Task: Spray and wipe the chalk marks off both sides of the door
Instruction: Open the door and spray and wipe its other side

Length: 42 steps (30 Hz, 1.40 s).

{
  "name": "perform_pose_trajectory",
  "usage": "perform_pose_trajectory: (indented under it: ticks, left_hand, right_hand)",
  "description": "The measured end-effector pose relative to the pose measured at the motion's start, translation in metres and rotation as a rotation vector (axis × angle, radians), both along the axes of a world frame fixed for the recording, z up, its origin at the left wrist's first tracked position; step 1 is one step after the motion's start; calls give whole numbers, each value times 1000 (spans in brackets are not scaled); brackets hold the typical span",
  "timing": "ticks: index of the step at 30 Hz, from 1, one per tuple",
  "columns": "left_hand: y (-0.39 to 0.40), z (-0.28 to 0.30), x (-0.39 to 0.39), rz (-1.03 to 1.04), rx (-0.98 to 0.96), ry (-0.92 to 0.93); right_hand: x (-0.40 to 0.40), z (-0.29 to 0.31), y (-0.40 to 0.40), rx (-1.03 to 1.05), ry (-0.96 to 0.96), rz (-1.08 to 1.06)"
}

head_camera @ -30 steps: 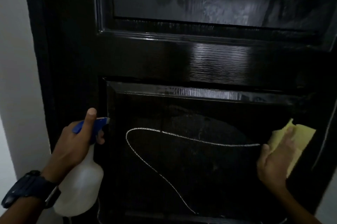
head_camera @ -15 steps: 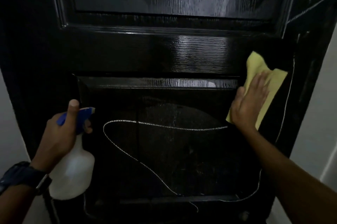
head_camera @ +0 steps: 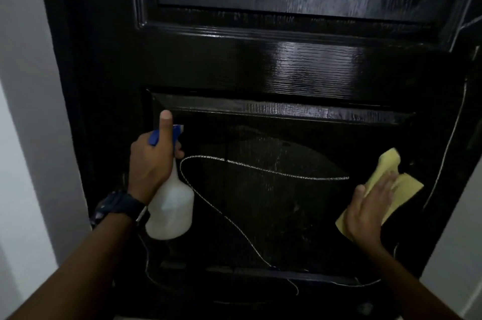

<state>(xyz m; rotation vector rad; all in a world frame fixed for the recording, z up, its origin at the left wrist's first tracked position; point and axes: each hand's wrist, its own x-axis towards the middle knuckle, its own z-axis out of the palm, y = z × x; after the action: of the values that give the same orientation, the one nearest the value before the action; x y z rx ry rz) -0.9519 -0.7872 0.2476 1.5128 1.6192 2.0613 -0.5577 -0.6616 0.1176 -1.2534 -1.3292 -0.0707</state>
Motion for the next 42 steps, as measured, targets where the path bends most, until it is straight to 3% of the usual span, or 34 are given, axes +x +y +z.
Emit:
perform_pose_trajectory:
  ticks: [6,8,10,13,18,23,26,29,31,37,39,42]
  left_hand:
    - [-2,-15,-10,-12,-27,44]
    - [1,-19,-17,-18,-12,32]
    - [7,-21,-15,-43,-12,18]
    - [18,-24,-6,-68,0,24]
    - [30,-32,7,-125,-13,52]
    - [27,-31,8,-109,-31,45]
    - [19,-33,8,-111,-40,43]
    - [15,-40,8,-108,-39,64]
    - [12,-44,10,-99,-38,96]
    - [7,-43,17,-115,-50,105]
    - [7,-43,16,-95,-44,99]
    - [2,-44,10,-86,-44,90]
  right_hand:
    - [-12,148,24,220,7,-18]
    - [-16,163,31,230,13,-93]
    - [-14,136,34,248,15,-109]
    - [-14,47,29,168,94,-90]
    - [-25,-76,6,8,341,-42]
    - [-30,-36,-7,-115,568,58]
    - [-34,49,-9,133,315,166]
    - [-40,107,8,171,43,69]
    - [-43,88,14,135,-147,11]
    - [-16,-115,-22,10,-1047,78]
    - [-4,-122,-22,-4,-1180,67]
    - [0,-61,-8,66,-1188,69]
